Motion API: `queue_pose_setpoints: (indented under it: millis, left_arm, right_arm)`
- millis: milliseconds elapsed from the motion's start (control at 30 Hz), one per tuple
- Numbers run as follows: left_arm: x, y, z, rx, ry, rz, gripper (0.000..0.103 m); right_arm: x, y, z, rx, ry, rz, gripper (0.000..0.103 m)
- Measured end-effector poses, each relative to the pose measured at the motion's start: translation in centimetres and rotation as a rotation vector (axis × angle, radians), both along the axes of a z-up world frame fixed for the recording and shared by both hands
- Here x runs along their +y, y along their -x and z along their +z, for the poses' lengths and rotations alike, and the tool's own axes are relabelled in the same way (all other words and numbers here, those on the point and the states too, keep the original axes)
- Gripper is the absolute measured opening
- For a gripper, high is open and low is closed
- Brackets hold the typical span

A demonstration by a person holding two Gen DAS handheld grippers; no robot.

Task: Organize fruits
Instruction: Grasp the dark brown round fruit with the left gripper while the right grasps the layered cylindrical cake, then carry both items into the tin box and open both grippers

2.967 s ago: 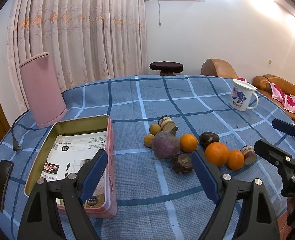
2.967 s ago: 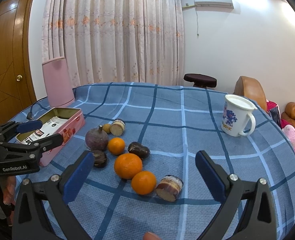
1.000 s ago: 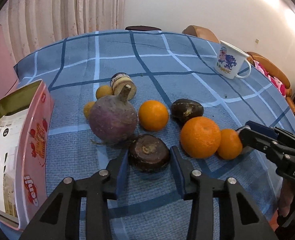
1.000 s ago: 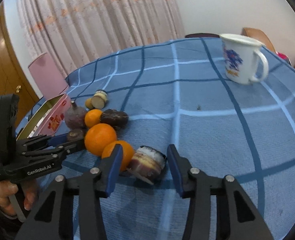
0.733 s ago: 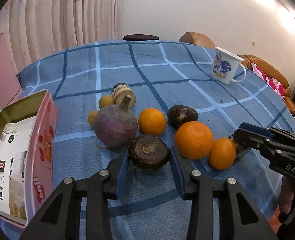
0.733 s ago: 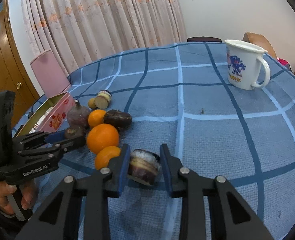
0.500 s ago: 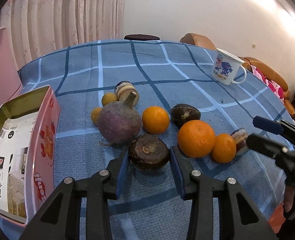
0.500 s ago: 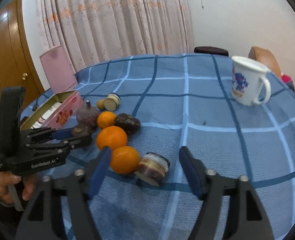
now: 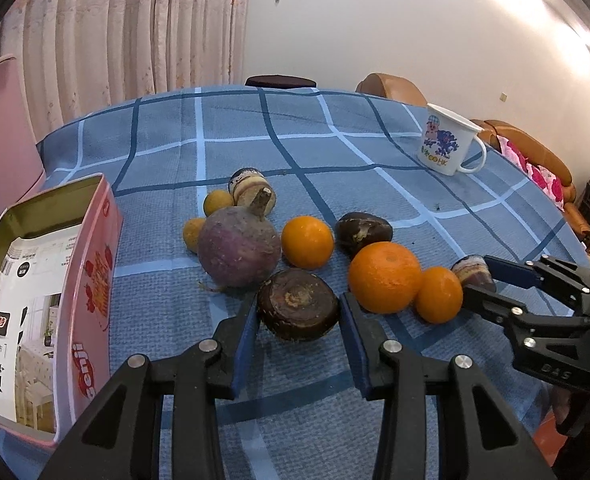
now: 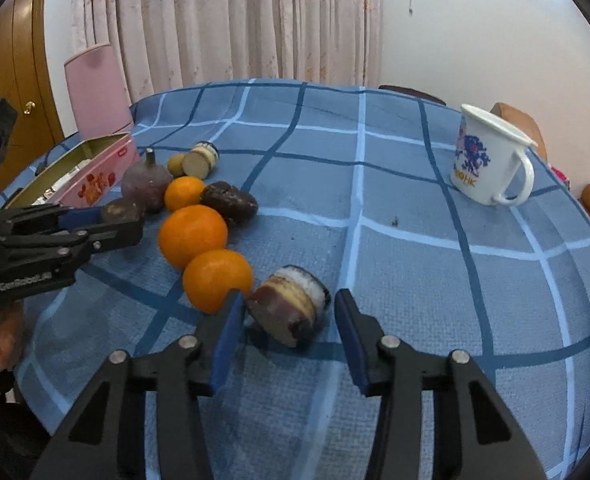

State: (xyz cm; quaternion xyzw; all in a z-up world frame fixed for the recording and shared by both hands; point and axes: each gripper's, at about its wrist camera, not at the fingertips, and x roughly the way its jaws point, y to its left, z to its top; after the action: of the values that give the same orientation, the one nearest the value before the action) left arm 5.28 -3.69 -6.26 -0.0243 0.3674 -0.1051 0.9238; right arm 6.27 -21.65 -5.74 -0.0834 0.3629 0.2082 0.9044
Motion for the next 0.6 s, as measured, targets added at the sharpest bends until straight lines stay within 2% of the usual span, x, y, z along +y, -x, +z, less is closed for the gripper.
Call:
queue_pose_setpoints:
  millis: [167,333,600]
  left_arm:
    - [0.4,0.8,0.9,-0.032,0.011,0.003,0.042]
    - [1.7,1.9,2.7,-0.088,0.004,0.028,0.042]
    - [6.5,3.0,5.1,-0.159,-0.027,0.151,0.042]
  right_arm:
    - [-0.4,0.2,0.4,0.001,-0.026,-0.011,0.047]
    - [0.2,0.9,2.8,-0.066,-0.044,-0.009,0.047]
    - [6.7,1.2,7.2,-0.179,-0.058,0.139,0.047]
